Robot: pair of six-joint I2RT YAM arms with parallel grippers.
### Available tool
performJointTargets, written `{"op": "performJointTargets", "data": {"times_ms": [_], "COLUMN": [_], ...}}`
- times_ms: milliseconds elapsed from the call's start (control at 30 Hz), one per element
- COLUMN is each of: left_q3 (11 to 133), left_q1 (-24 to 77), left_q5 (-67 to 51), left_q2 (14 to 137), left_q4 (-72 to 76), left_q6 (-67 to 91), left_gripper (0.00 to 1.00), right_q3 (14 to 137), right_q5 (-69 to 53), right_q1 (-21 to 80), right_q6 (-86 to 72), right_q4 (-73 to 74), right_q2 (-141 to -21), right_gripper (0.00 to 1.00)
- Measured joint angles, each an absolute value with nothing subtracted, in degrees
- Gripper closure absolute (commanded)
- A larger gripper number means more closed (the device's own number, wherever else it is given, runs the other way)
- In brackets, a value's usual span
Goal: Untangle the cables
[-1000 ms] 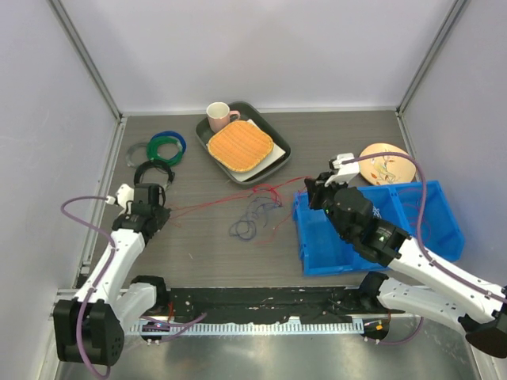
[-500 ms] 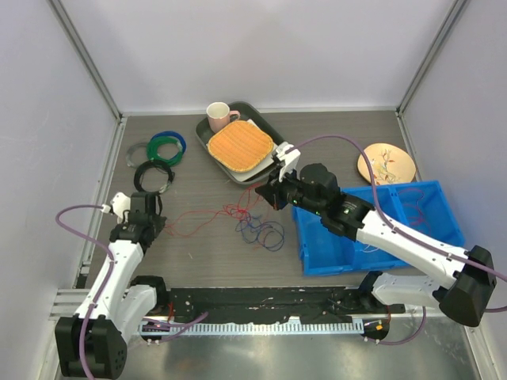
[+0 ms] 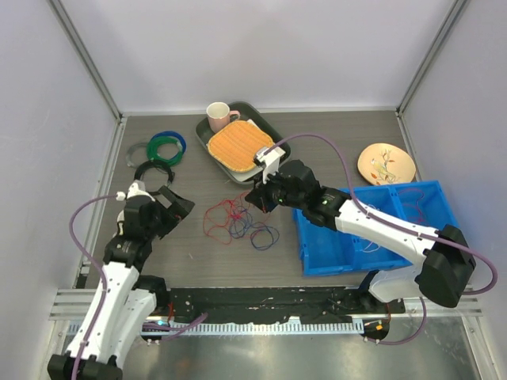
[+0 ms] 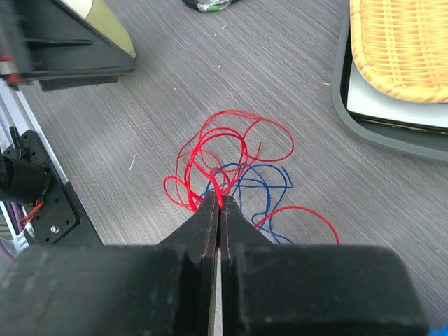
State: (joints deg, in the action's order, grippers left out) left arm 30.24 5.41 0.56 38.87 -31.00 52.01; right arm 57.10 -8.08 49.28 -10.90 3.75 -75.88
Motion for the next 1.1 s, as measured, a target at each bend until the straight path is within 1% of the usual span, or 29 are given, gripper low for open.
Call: {"op": "performJointTargets", "data": {"times_ms": [100,200,233,300,333,400,500,533,600,633,700,800,833,867,900,933,1033,1100], "left_q3": [30.2,29.6,29.3,29.1,29.0,29.0,29.0,29.0,29.1,29.2,30.2,31.8,32.2,32.4,32.6,32.6,32.6,32.4], "left_q1": [9.8,12.8,13.7,16.4,18.3,22.6,29.6,31.0,32.9,33.1,33.3,33.4,33.4,33.4,33.5,33.5,33.5,33.5], "left_q5": [-4.8,-11.5,-13.5,-15.6,-16.0,-16.1,-14.9,-14.3,-12.4,-11.3,-9.0,-6.0,-5.2,-4.5,-4.0,-3.2,-0.4,1.5], "left_q2": [32.5,30.1,30.9,34.5,37.3,42.1,50.0,51.4,53.9,54.8,57.1,59.2,59.6,59.9,60.0,60.0,59.2,57.3], "left_q4": [-26.5,-19.2,-16.6,-12.5,-10.7,-8.1,-6.1,-5.8,-5.3,-5.0,-4.9,-4.9,-4.8,-4.7,-4.6,-4.6,-5.2,-5.8], "left_q6": [50.7,50.2,49.9,49.3,48.9,48.0,46.7,46.5,46.3,46.4,46.3,46.4,46.2,46.1,46.2,46.1,46.1,46.2], "left_gripper": [0.0,0.0,0.04,0.06,0.09,0.11,0.2,0.29,0.4,0.49,0.57,0.92,1.0,1.0,1.0,1.0,1.0,1.0], "right_q3": [57.1,57.8,58.0,58.4,58.6,58.7,58.8,58.8,58.9,58.9,58.9,58.7,58.5,58.1,57.7,57.3,56.6,56.5], "right_q5": [-8.1,-8.2,-8.4,-8.8,-8.9,-9.0,-9.0,-9.0,-9.5,-9.9,-10.5,-11.1,-11.3,-11.5,-11.7,-11.8,-11.9,-11.6], "right_q1": [49.3,49.3,49.3,49.3,49.3,49.3,49.3,49.3,49.3,49.3,49.3,49.3,49.3,49.3,49.3,49.3,49.3,49.3], "right_q6": [-11.3,-12.3,-12.5,-13.5,-13.9,-14.8,-15.9,-16.3,-16.8,-17.0,-17.4,-18.0,-18.1,-18.2,-18.3,-18.5,-17.8,-16.3], "right_q4": [4.3,4.3,4.3,4.3,4.3,4.2,4.2,4.2,4.2,4.2,4.4,4.3,4.2,4.1,4.2,4.2,5.2,5.7], "right_q2": [-76.3,-76.3,-76.3,-76.4,-76.4,-76.5,-76.7,-76.9,-77.2,-77.3,-77.5,-77.5,-77.5,-77.5,-77.5,-77.5,-77.5,-77.5], "right_gripper": [0.99,0.99,0.99,0.99,0.98,0.99,0.99,0.99,0.98,0.98,0.97,0.93,0.87,0.82,0.74,0.6,0.4,0.36]}}
